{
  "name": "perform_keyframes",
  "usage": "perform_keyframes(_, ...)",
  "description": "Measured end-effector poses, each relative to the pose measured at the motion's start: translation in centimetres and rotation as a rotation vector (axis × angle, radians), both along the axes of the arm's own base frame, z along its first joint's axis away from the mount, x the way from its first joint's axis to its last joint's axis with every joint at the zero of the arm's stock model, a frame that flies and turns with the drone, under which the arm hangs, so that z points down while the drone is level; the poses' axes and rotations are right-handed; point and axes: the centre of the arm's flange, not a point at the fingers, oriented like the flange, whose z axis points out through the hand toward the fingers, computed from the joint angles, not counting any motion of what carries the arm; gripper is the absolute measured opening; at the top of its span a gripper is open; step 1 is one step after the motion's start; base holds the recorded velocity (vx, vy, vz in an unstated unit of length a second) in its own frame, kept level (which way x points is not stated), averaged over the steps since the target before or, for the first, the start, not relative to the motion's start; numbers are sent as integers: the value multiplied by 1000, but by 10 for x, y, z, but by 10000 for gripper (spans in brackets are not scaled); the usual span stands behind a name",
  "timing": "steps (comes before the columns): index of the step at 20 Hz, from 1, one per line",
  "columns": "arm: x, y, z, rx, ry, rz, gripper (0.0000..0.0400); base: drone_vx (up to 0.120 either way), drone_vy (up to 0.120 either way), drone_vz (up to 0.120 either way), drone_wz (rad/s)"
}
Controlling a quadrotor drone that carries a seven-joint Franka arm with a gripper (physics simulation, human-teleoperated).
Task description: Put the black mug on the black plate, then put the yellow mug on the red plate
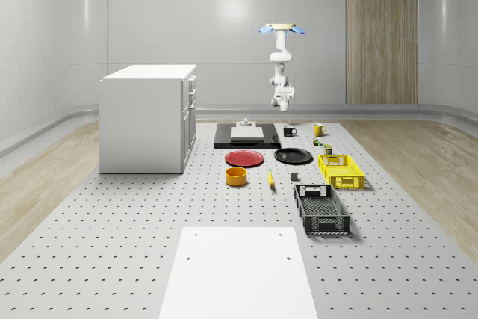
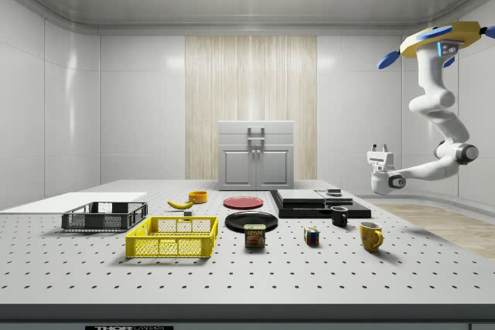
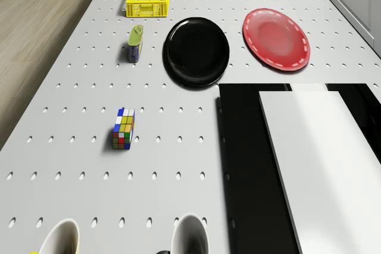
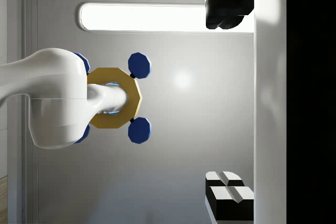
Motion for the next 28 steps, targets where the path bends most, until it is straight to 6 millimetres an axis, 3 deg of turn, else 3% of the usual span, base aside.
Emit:
perform_keyframes(6, 0, 0, 0, -1, -5, 0, 400, 120, 0, 0, 0)
perform_keyframes(10, -1, 0, 0, -4, -8, 0, 400, 120, -90, 0, 0)
perform_keyframes(26, -2, 6, 0, -65, -20, -1, 400, 120, 0, 0, 0)
perform_keyframes(28, -2, 9, 0, -92, -21, -2, 400, 0, 0, 0, 0)
